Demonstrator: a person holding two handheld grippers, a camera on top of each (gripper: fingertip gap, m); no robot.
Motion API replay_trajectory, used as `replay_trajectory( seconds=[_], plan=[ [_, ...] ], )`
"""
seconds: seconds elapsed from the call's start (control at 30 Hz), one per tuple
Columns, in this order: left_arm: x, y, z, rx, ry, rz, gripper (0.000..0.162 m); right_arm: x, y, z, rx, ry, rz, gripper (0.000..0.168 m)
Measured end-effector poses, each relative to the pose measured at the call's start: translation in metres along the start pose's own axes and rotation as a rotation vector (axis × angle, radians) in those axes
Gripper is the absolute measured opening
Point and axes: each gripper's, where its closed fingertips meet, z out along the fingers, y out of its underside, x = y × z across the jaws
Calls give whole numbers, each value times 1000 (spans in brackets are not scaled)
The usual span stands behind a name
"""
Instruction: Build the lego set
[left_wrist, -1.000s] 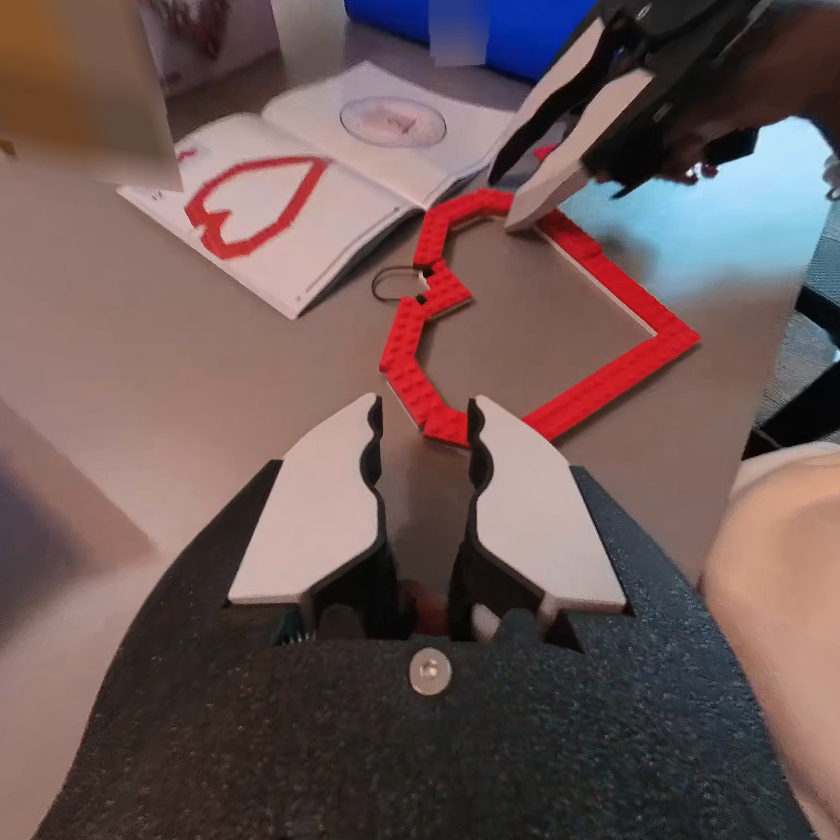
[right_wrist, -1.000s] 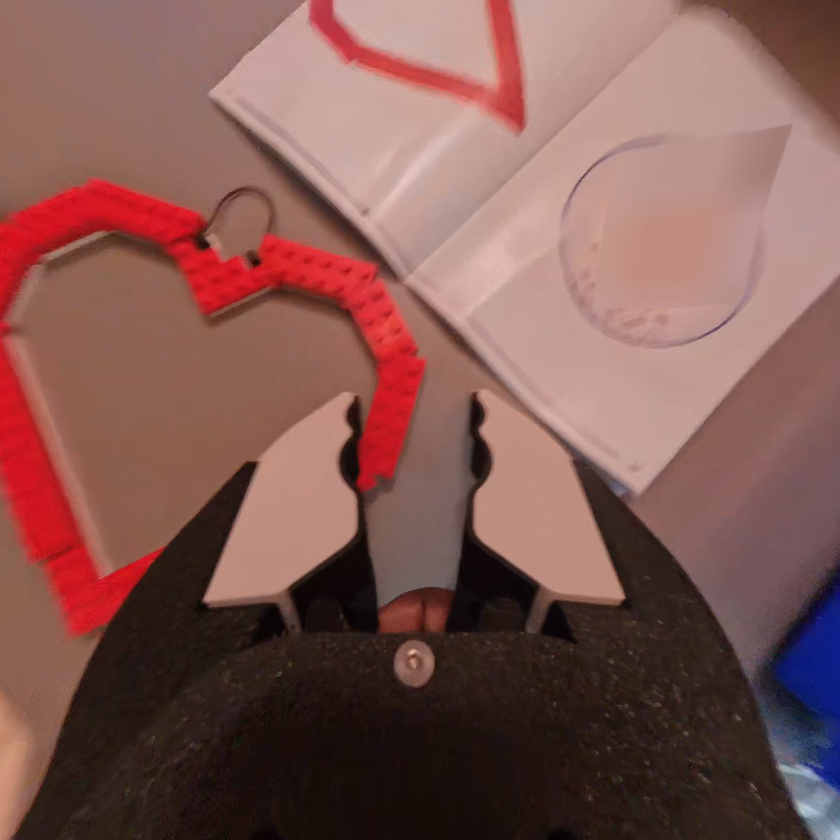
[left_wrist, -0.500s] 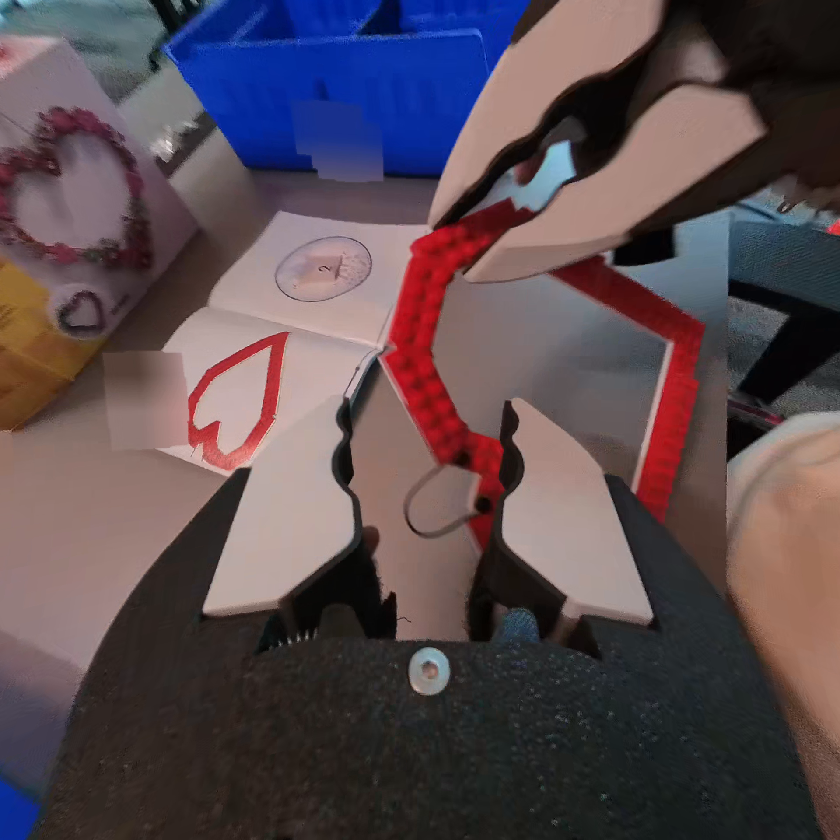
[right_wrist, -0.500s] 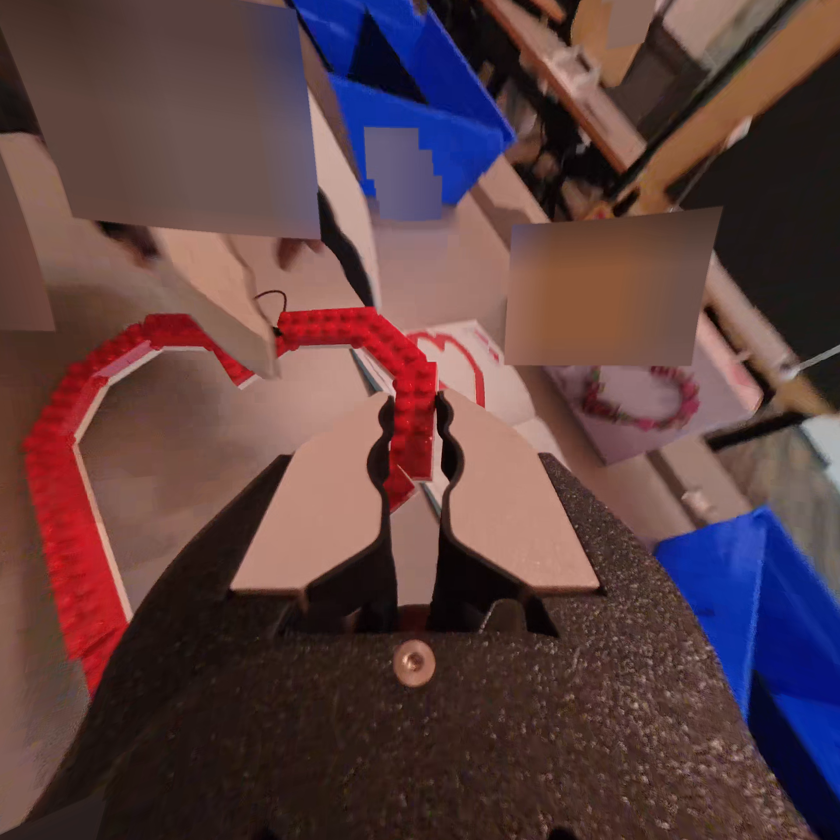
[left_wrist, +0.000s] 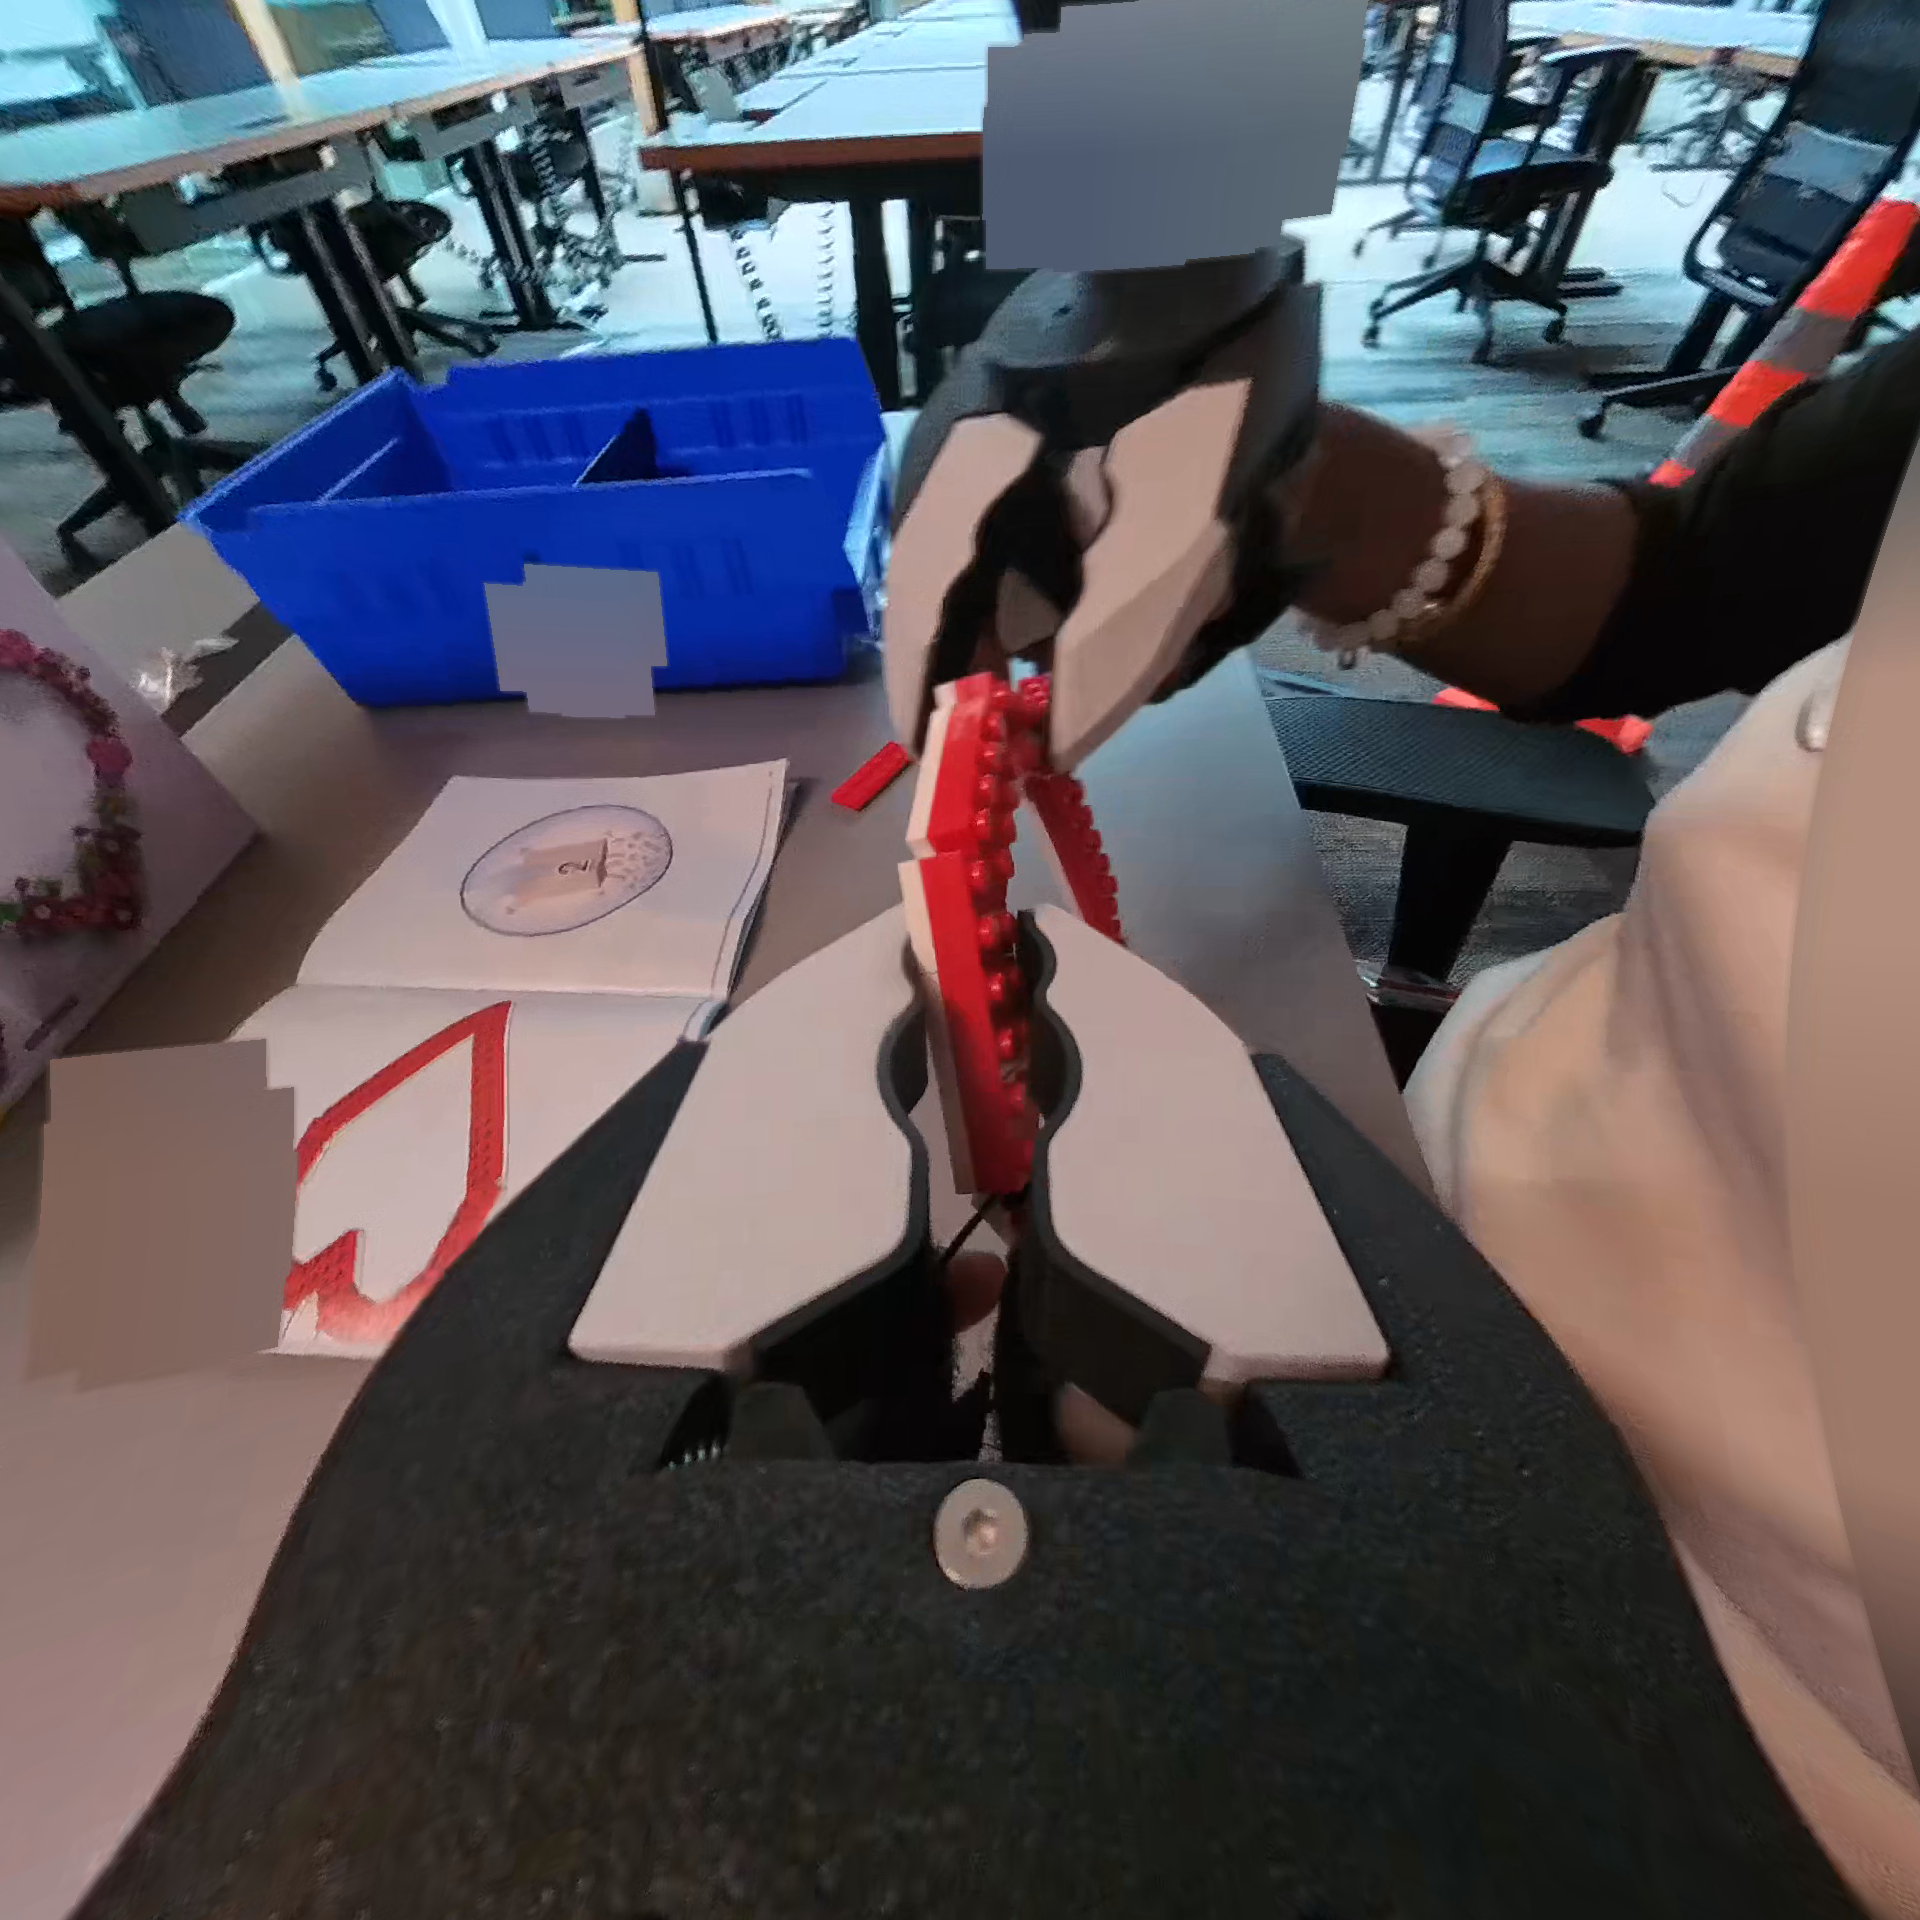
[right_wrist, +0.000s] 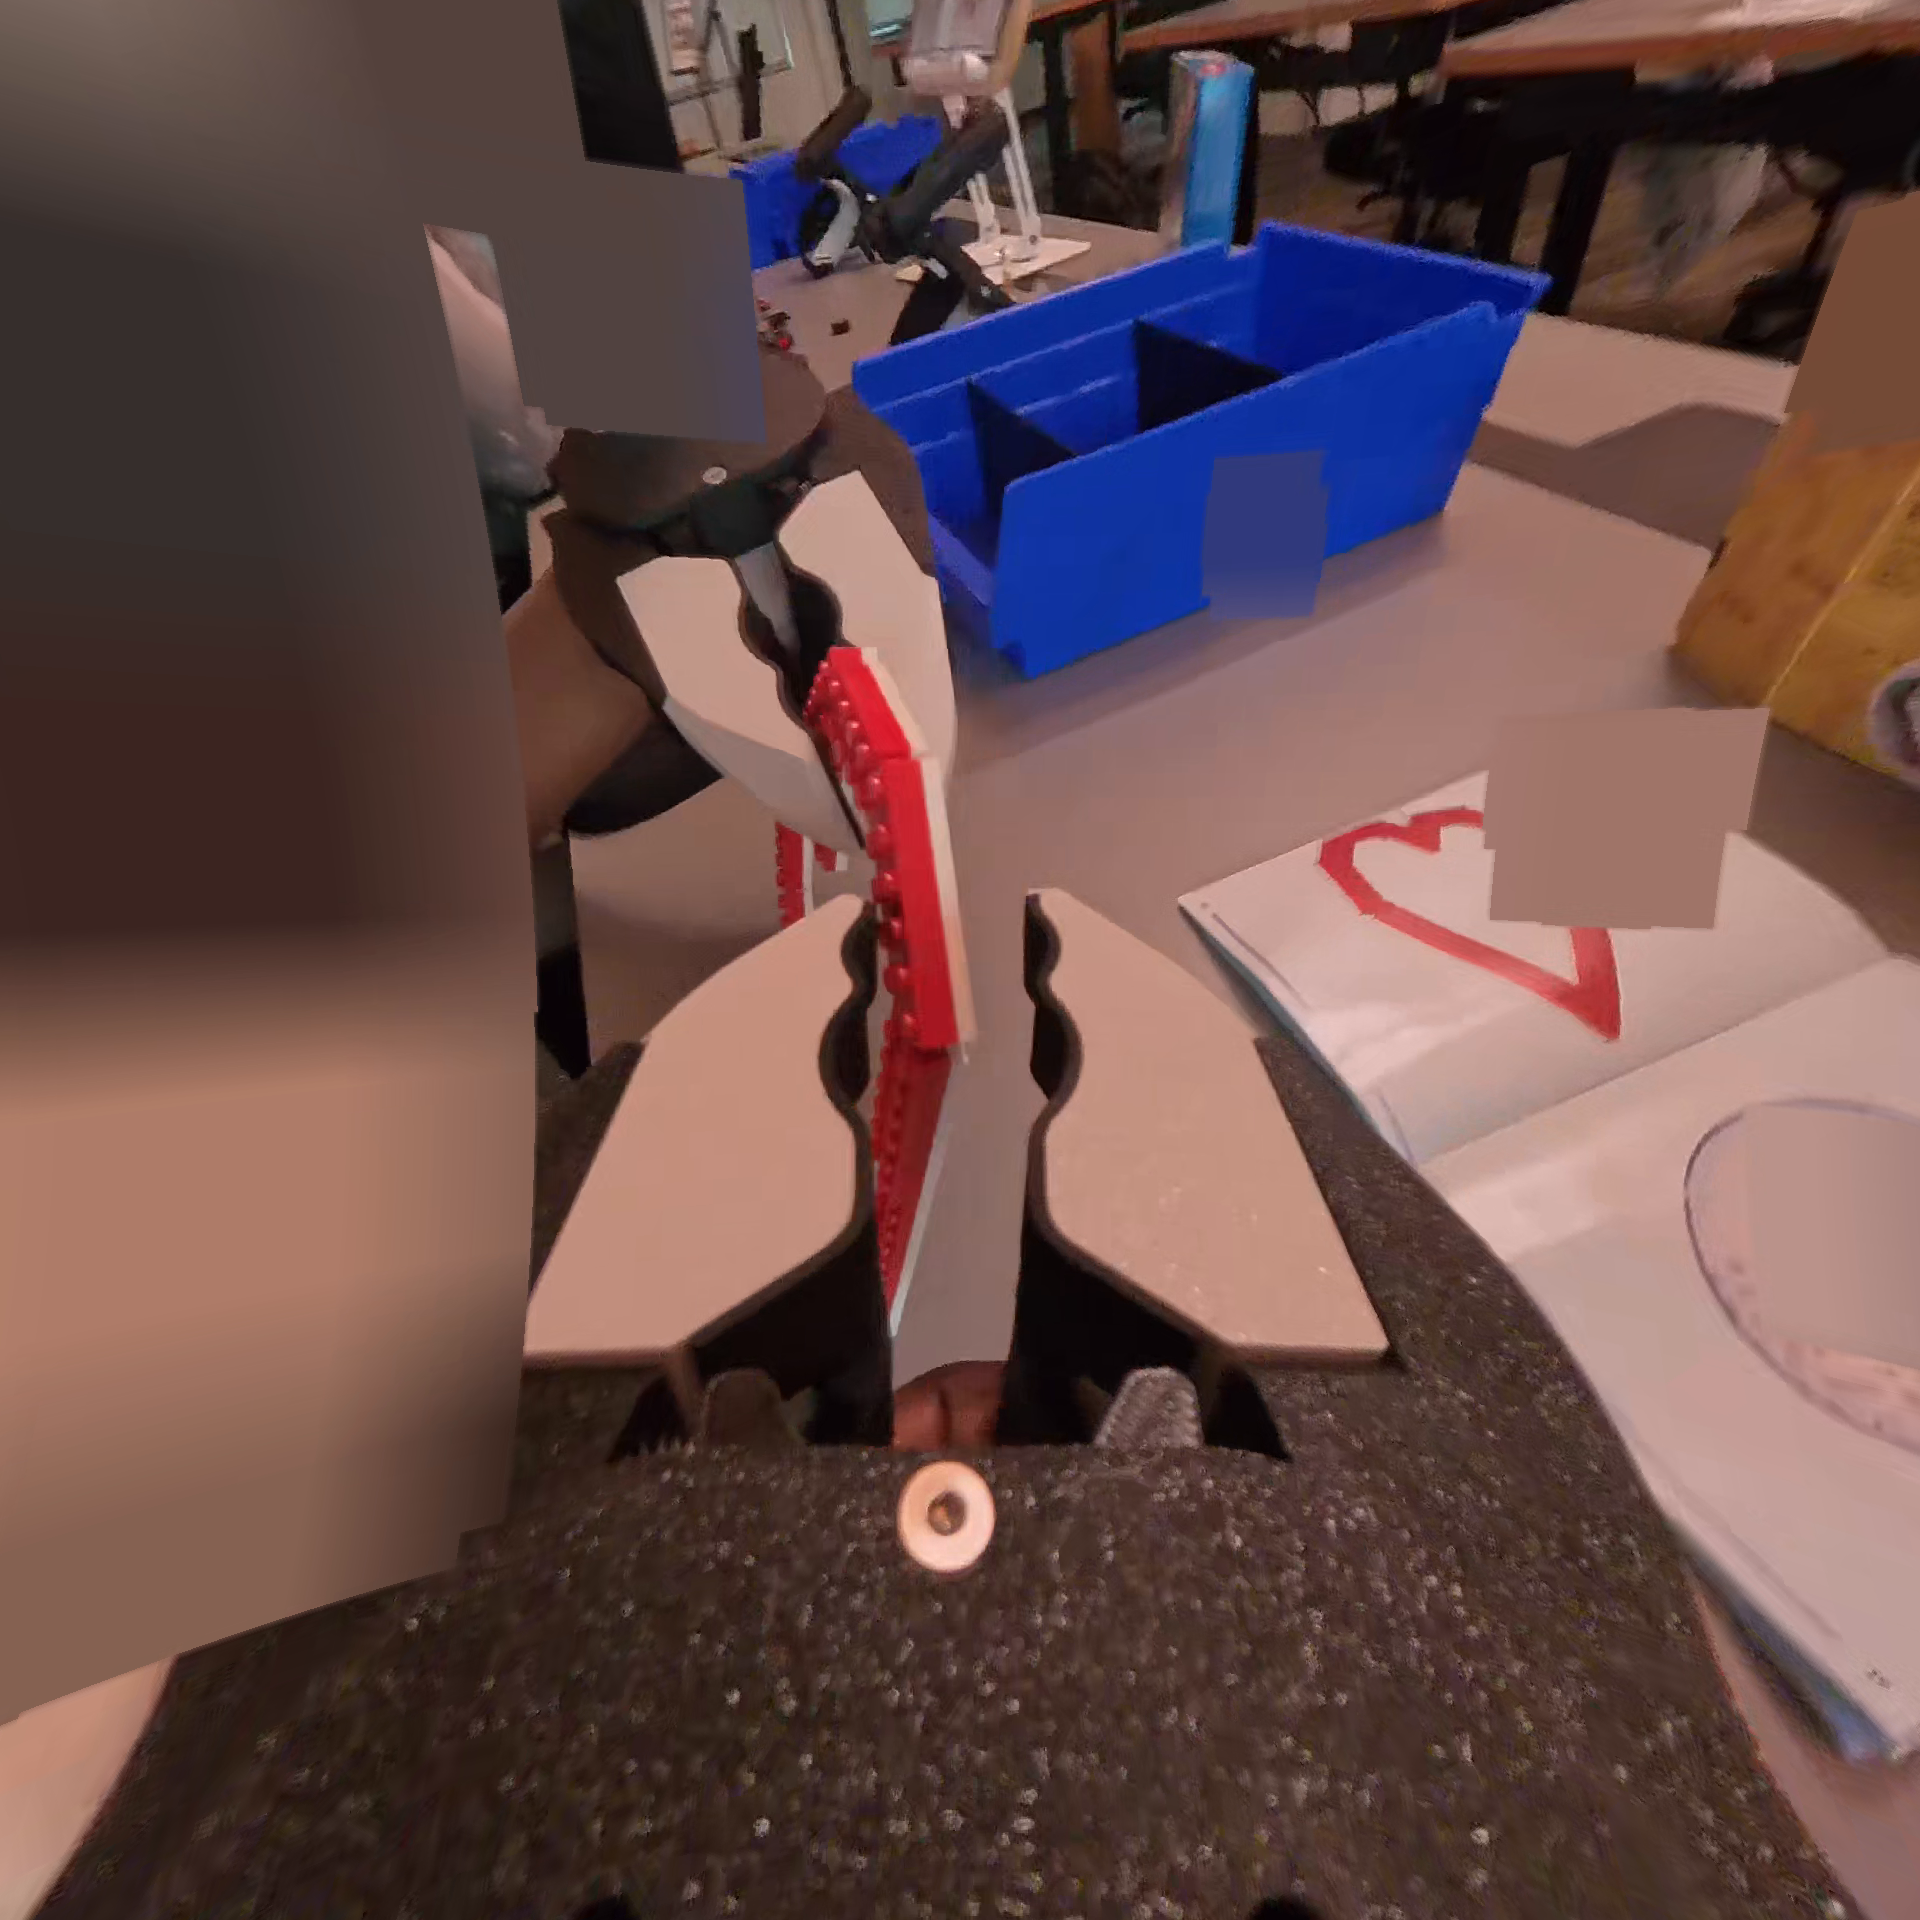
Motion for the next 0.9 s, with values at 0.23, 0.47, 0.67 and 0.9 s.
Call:
replay_trajectory(
  seconds=[0.23, 0.47, 0.67, 0.9],
  plan=[
    [-14, -14, -18, 60, -76, 156, 22, -15, -20, 7, 13, -12, -173, 13],
    [-37, -59, -88, 261, -666, 326, 23, -9, -53, -7, 0, 374, -412, 12],
    [-4, -47, -30, 79, -711, 443, 16, -18, -63, -10, -24, 557, -615, 12],
    [-3, -65, -20, 81, -802, 644, 27, -23, -60, -6, -11, 508, -521, 13]
  ],
)
